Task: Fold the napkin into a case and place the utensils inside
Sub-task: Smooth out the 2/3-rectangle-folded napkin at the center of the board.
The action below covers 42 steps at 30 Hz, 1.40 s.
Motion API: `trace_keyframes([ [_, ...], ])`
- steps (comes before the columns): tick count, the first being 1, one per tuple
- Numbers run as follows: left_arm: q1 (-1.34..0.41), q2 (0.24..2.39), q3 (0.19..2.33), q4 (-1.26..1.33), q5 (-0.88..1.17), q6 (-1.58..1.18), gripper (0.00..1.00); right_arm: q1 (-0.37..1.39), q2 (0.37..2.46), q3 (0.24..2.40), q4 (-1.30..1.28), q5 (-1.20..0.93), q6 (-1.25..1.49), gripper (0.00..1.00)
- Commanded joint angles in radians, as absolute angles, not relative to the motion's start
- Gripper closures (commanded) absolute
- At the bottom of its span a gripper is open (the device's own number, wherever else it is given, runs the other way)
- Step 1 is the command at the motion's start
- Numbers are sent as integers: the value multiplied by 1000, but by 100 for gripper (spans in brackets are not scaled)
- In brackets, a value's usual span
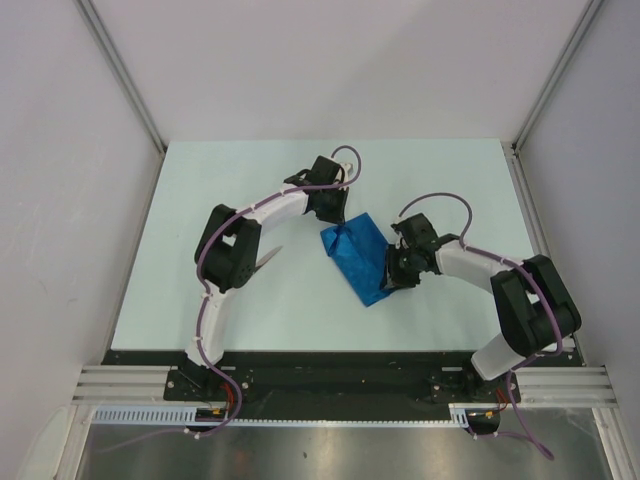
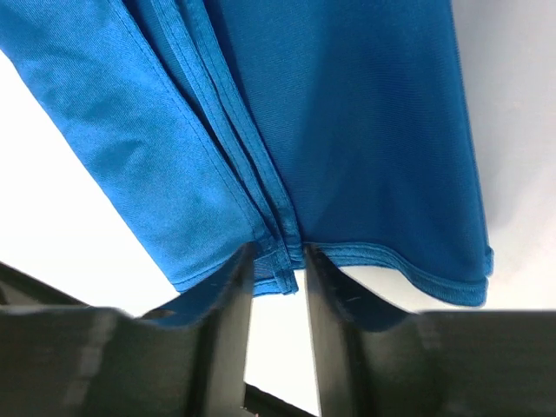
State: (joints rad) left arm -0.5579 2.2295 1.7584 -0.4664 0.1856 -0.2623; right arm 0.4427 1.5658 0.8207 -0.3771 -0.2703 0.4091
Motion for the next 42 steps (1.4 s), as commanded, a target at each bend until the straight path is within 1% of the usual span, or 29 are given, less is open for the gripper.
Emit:
trace_keyframes([
  [1, -551, 2218, 1784, -446, 193, -275, 96, 459, 1513, 896, -451, -155, 388, 59],
  [2, -549, 2218, 1783, -445, 192, -275, 96, 465, 1506, 905, -463, -141, 384, 54],
  [6, -548, 2218, 1778, -440, 196, -276, 96, 472, 1494, 916, -477, -143, 380, 53],
  [7, -548, 2218, 1778, -439, 195, -276, 96, 474, 1500, 913, -471, -165, 383, 54],
  [8, -549, 2218, 1776, -440, 196, -276, 96, 476, 1508, 910, -466, -179, 383, 62],
  [11, -548, 2218, 1778, -440, 196, -276, 96, 479, 1532, 897, -436, -207, 393, 68],
  [13, -546, 2217, 1778, -443, 196, -275, 96, 477, 1545, 893, -416, -216, 397, 69],
  [22, -543, 2217, 1773, -442, 199, -273, 96, 479, 1594, 873, -376, -235, 399, 67],
  [26, -542, 2218, 1772, -440, 201, -273, 96, 480, 1598, 868, -365, -244, 400, 69],
  [27, -541, 2218, 1770, -442, 199, -275, 96, 479, 1600, 870, -362, -251, 400, 71],
  [29, -540, 2218, 1772, -443, 195, -275, 96, 480, 1601, 870, -360, -256, 400, 79],
  [31, -538, 2220, 1770, -446, 192, -281, 96, 479, 1603, 870, -362, -250, 402, 84],
  [32, -534, 2220, 1772, -449, 190, -284, 96, 479, 1603, 874, -364, -250, 402, 91],
  [34, -529, 2221, 1772, -456, 181, -293, 96, 477, 1605, 874, -371, -241, 403, 100],
  [42, -509, 2226, 1775, -459, 166, -325, 98, 465, 1566, 848, -391, -170, 417, 100],
])
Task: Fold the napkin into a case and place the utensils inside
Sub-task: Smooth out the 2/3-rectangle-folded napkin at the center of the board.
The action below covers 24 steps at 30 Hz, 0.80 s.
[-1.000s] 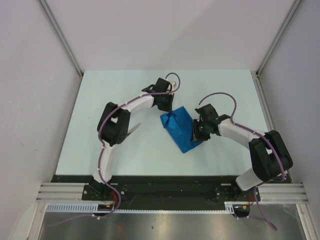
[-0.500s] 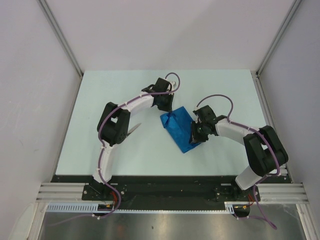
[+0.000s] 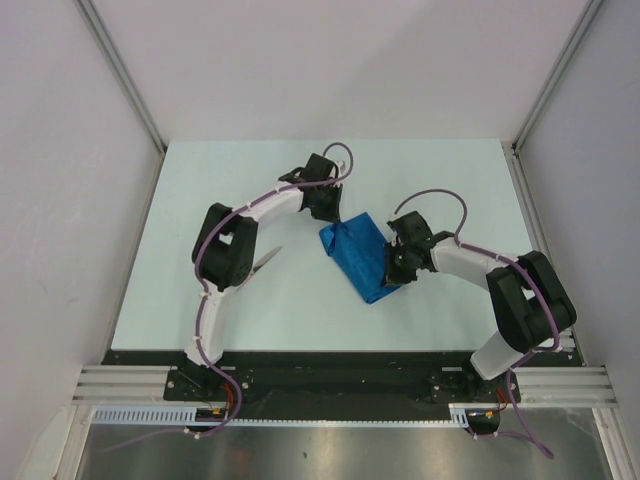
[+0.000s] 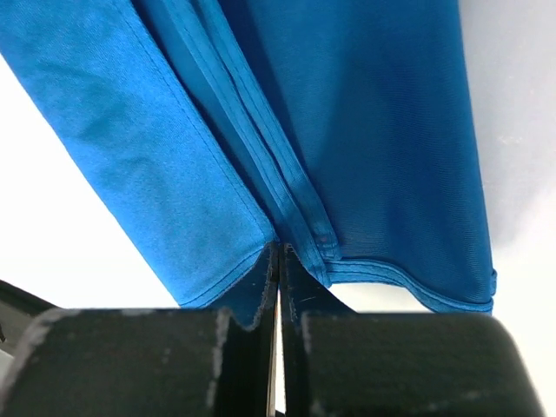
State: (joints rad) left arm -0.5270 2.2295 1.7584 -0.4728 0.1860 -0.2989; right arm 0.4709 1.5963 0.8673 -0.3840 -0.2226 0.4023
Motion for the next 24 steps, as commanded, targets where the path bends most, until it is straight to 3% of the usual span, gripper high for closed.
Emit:
trace_keyframes([
  [1, -509, 2227, 1776, -460, 164, -325, 98, 462, 1557, 844, -390, -163, 417, 100],
  [9, -509, 2255, 1810, -469, 189, -322, 98, 428, 1565, 833, -362, -170, 402, 100],
  [12, -509, 2244, 1809, -474, 184, -318, 90, 428, 1577, 833, -350, -184, 402, 100],
  [16, -509, 2214, 1810, -480, 176, -318, 64, 428, 1585, 831, -345, -198, 403, 100],
  [21, -509, 2131, 1775, -454, 163, -350, 52, 428, 1589, 834, -337, -210, 396, 100],
  [24, -505, 2054, 1700, -422, 137, -393, 50, 426, 1592, 836, -339, -212, 394, 100],
])
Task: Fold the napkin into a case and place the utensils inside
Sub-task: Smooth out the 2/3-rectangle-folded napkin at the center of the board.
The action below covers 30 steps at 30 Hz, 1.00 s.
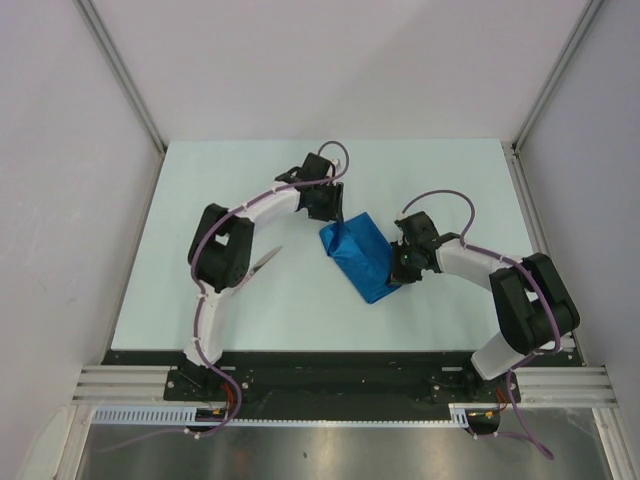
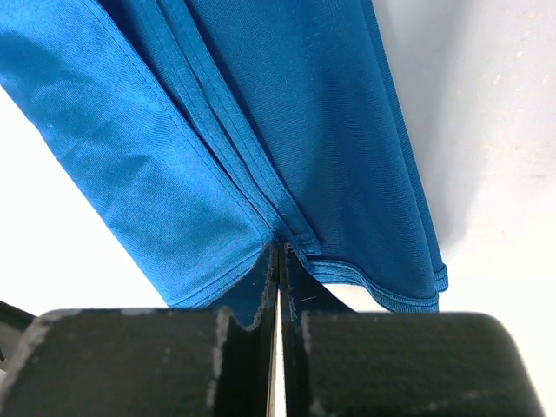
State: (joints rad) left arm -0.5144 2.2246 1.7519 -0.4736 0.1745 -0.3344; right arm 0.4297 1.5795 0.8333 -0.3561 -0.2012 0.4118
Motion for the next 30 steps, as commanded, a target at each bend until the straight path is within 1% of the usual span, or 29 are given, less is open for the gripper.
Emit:
trace_keyframes([
  [1, -499, 2034, 1677, -398, 135, -414, 49, 426, 1594, 838, -344, -210, 391, 100],
  [3, -491, 1973, 1597, -365, 130, -439, 46, 423, 1597, 838, -345, -207, 391, 100],
  [8, -471, 1872, 1439, -253, 146, -488, 46, 422, 1597, 836, -348, -218, 387, 100],
  [9, -468, 1865, 1430, -247, 155, -494, 56, 420, 1595, 836, -348, -219, 387, 100],
  [11, -463, 1874, 1422, -241, 204, -515, 70, 422, 1595, 836, -348, -218, 385, 100],
  [12, -463, 1884, 1422, -244, 227, -521, 82, 422, 1597, 836, -348, -216, 384, 100],
  [13, -463, 1903, 1422, -242, 241, -532, 86, 420, 1598, 838, -347, -219, 385, 100],
  [14, -463, 1913, 1420, -238, 259, -538, 93, 420, 1601, 836, -347, -221, 385, 100],
  [21, -459, 2000, 1451, -235, 284, -557, 96, 417, 1592, 834, -348, -227, 387, 100],
  [30, -457, 2078, 1480, -189, 324, -580, 96, 417, 1592, 841, -354, -232, 390, 100],
])
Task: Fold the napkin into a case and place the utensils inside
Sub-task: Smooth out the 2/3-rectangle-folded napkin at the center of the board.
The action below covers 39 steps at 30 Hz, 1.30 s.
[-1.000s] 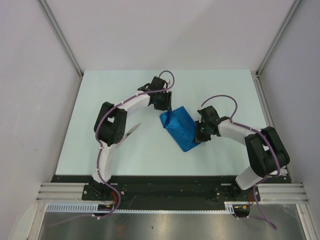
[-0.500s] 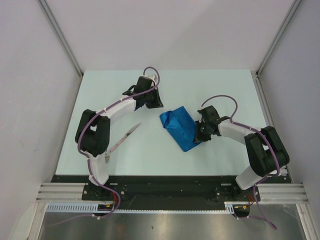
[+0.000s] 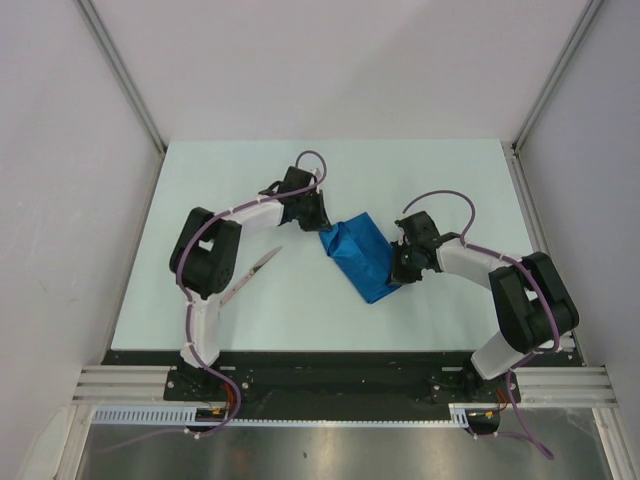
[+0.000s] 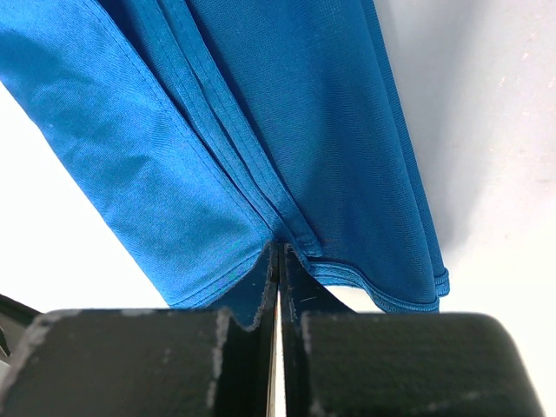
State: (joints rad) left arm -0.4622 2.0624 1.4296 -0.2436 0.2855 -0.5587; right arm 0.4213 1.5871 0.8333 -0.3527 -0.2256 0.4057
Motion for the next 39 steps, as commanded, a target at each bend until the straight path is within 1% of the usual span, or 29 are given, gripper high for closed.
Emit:
trace_keyframes([
  [1, -457, 2086, 1488, -186, 333, -583, 96, 417, 1591, 841, -356, -233, 388, 100],
  [6, -456, 2135, 1514, -181, 351, -591, 96, 419, 1589, 847, -359, -235, 391, 100],
  [12, -439, 2192, 1517, -164, 311, -607, 96, 414, 1598, 841, -367, -210, 384, 100],
  [15, -431, 2174, 1479, -130, 295, -620, 96, 413, 1589, 825, -370, -201, 385, 100],
  [21, -426, 2166, 1462, -156, 264, -614, 97, 408, 1568, 793, -359, -193, 388, 100],
  [26, -425, 2155, 1463, -144, 298, -601, 97, 402, 1572, 833, -368, -196, 379, 100],
  [28, -426, 2135, 1479, -149, 327, -592, 95, 400, 1574, 866, -388, -193, 374, 100],
  [29, -426, 2125, 1483, -146, 339, -586, 94, 400, 1575, 880, -402, -193, 368, 95],
  [33, -428, 2082, 1502, -143, 396, -598, 85, 400, 1569, 920, -425, -196, 364, 92],
  [34, -429, 2066, 1496, -131, 408, -606, 80, 399, 1568, 926, -426, -196, 362, 90],
  [35, -430, 2060, 1491, -123, 431, -612, 78, 399, 1568, 934, -433, -198, 361, 85],
  [37, -433, 2043, 1468, -98, 445, -629, 76, 399, 1566, 943, -443, -196, 357, 82],
  [39, -440, 2039, 1448, -77, 466, -640, 77, 399, 1559, 951, -452, -189, 356, 78],
])
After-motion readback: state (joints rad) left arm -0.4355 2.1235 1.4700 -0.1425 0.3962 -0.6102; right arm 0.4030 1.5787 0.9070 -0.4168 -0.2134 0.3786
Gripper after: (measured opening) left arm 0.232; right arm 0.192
